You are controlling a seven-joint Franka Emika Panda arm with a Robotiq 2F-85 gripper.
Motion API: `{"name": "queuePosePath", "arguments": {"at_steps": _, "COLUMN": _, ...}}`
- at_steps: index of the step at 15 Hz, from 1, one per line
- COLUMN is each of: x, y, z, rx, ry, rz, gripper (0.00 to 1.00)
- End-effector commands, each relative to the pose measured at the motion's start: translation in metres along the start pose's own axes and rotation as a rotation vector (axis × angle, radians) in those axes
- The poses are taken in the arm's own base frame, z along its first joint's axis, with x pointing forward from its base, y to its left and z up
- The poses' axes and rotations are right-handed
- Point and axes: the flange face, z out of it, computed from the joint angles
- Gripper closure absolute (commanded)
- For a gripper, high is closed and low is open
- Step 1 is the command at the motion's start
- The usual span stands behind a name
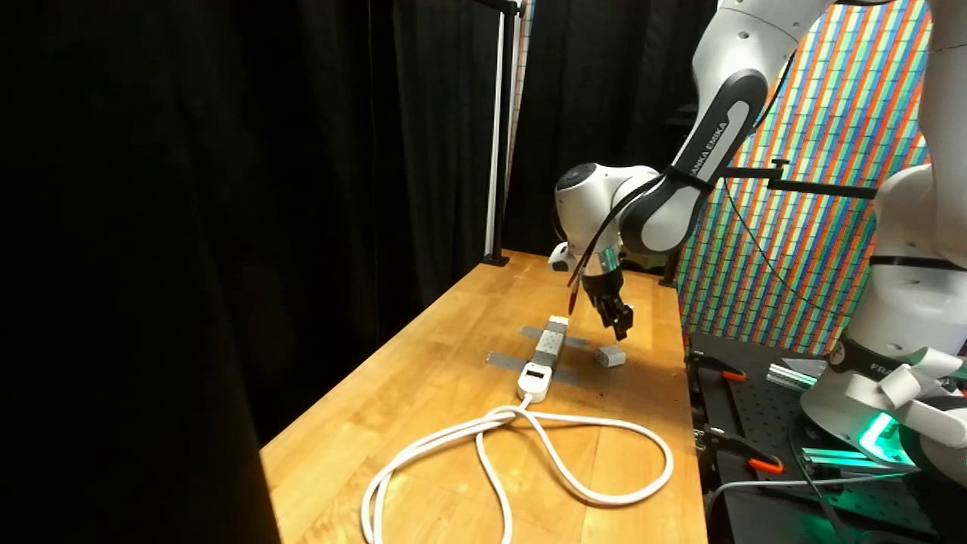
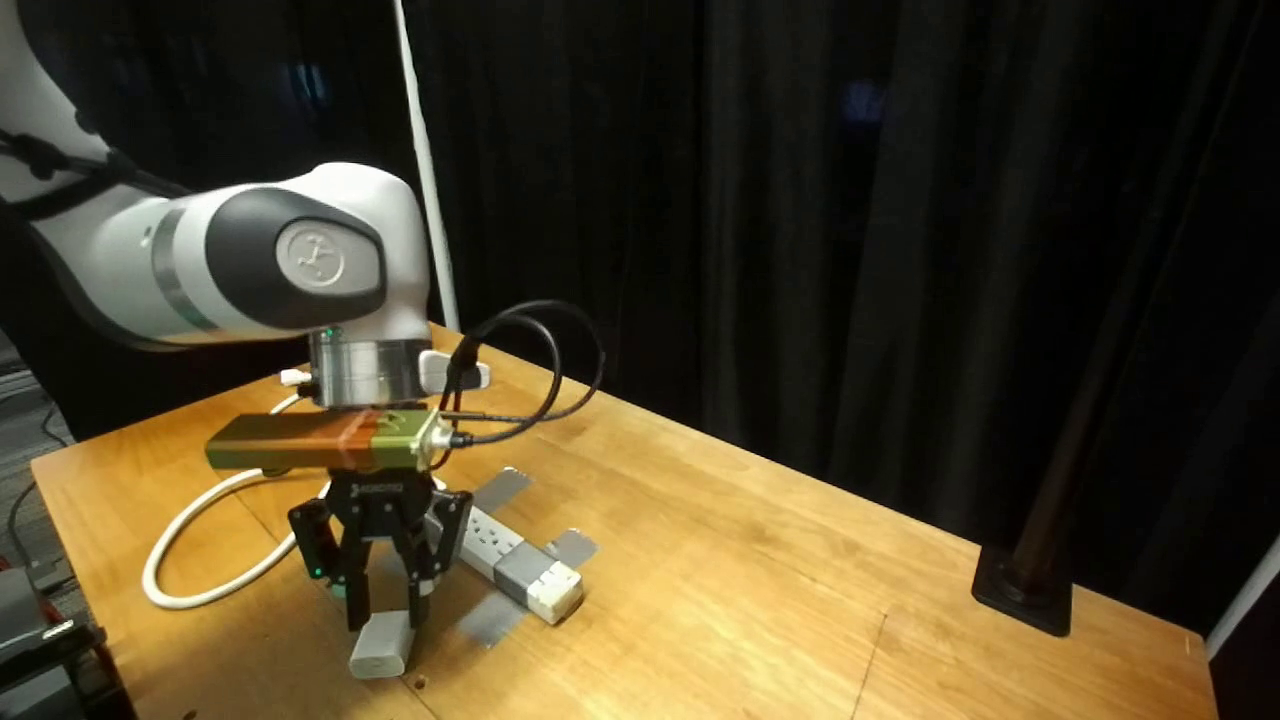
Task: Pick up the charger head and put it on the adapter
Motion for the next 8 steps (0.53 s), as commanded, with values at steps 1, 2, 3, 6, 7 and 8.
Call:
{"name": "queuePosePath", "arguments": {"at_steps": 1, "x": 0.012, "y": 0.005, "z": -0.051, "rx": -0.162, "ry": -0.13, "rz": 0.056, "gripper": 0.74}}
{"name": "queuePosePath", "arguments": {"at_steps": 2, "x": 0.018, "y": 0.004, "z": -0.06, "rx": -0.201, "ry": -0.171, "rz": 0.059, "gripper": 0.74}}
{"name": "queuePosePath", "arguments": {"at_steps": 3, "x": 0.023, "y": 0.002, "z": -0.066, "rx": -0.238, "ry": -0.217, "rz": 0.046, "gripper": 0.74}}
{"name": "queuePosePath", "arguments": {"at_steps": 6, "x": 0.034, "y": 0.002, "z": -0.076, "rx": -0.221, "ry": -0.151, "rz": -0.011, "gripper": 0.23}}
{"name": "queuePosePath", "arguments": {"at_steps": 7, "x": 0.034, "y": 0.003, "z": -0.077, "rx": -0.202, "ry": -0.098, "rz": -0.024, "gripper": 0.19}}
{"name": "queuePosePath", "arguments": {"at_steps": 8, "x": 0.031, "y": 0.004, "z": -0.076, "rx": -0.176, "ry": -0.036, "rz": -0.036, "gripper": 0.18}}
